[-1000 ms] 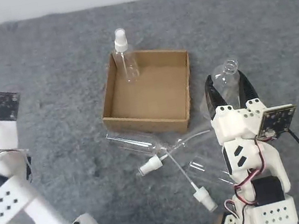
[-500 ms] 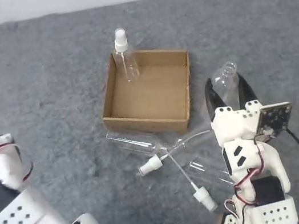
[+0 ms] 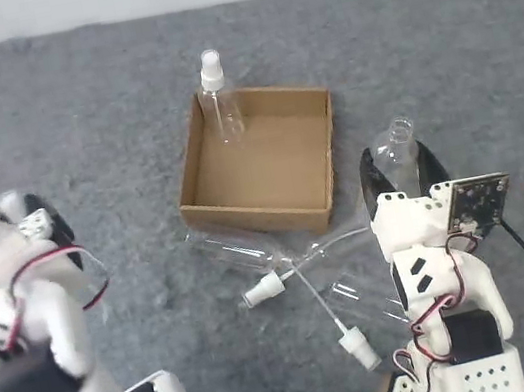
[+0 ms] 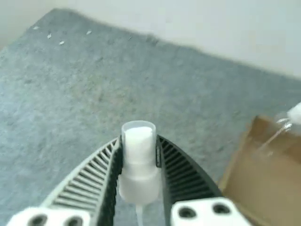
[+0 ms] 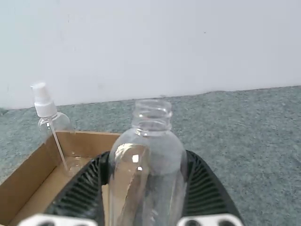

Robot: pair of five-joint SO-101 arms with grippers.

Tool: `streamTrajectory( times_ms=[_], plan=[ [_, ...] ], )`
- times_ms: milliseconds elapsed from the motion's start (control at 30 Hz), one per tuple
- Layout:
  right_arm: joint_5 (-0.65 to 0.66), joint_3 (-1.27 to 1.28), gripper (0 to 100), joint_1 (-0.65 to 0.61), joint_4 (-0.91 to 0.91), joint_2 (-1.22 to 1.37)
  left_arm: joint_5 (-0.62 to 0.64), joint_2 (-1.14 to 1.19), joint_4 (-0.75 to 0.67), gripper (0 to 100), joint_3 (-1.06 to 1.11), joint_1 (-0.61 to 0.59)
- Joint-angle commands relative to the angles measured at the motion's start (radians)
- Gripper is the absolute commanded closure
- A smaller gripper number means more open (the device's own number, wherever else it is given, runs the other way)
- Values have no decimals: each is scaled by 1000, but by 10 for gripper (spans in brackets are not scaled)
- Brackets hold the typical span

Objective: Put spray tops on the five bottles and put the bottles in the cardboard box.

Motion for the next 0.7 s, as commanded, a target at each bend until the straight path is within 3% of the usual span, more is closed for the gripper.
streamTrajectory(
  times_ms=[0, 333, 667],
  plan=[
    [14, -89, 988, -12, 4, -22, 66, -101, -72, 988, 2, 84],
    [87, -166, 989, -97, 119, -22, 206, -206, -307, 988, 162, 285],
    [135, -147, 989, -252, 125, -22, 215, -259, -494, 988, 231, 453]
  ],
)
